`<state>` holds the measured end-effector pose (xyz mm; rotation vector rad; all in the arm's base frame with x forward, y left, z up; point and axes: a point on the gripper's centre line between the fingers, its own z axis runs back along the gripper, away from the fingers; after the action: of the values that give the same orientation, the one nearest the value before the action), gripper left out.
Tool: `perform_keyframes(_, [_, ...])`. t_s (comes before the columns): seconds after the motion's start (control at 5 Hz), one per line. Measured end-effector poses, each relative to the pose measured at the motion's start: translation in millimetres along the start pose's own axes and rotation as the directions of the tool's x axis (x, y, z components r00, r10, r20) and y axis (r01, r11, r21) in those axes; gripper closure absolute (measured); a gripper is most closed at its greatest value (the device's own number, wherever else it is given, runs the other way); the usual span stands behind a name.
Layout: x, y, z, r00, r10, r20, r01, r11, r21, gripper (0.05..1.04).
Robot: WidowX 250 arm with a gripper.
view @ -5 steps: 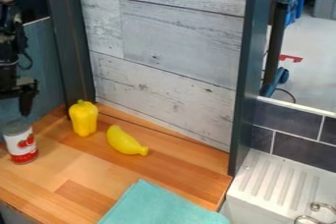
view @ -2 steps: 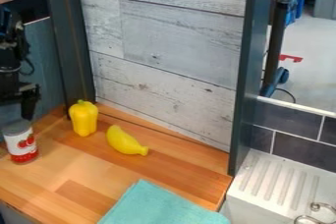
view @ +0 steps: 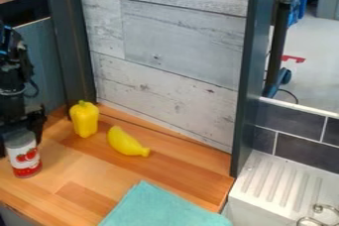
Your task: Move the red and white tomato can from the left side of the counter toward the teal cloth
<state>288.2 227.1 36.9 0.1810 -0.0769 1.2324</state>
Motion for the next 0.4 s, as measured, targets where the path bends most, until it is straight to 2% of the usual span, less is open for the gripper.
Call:
perform_keyframes(0.2, [-41, -19, 10, 0.999, -0.031, -0.044, 0.03, 0.999, -0.031, 0.083])
perform_keyframes(0.4, [-70, -29, 17, 0.995, -0.019, -0.097, 0.01, 0.996, -0.086, 0.083])
